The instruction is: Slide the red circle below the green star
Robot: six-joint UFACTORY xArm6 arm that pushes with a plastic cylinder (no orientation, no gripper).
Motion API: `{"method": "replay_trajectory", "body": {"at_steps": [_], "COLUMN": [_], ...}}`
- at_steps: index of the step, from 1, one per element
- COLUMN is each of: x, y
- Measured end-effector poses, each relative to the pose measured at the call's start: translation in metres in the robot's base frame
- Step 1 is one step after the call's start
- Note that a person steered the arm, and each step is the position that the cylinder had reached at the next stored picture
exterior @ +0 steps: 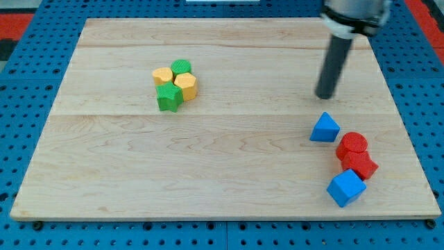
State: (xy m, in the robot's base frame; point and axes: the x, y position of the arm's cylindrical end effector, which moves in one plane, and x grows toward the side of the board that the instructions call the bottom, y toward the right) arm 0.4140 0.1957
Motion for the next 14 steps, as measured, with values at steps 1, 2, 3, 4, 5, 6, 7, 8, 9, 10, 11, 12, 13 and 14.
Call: {"method": "replay_trajectory", "body": {"at_steps": [1, 2, 3, 4, 5, 6, 7, 8, 9, 10, 11, 12, 13, 14], "x": [0.034, 0.055, 0.083, 0.113, 0.112, 0.1, 0.087, 0.08, 0.077, 0.077, 0.077, 0.077, 0.077, 0.088], "y": [0.047, 0.075, 0.078, 0.078, 0.033, -0.044, -0.066, -0.072, -0.072, -0.072, -0.073, -0.098, -0.16, -0.211]}}
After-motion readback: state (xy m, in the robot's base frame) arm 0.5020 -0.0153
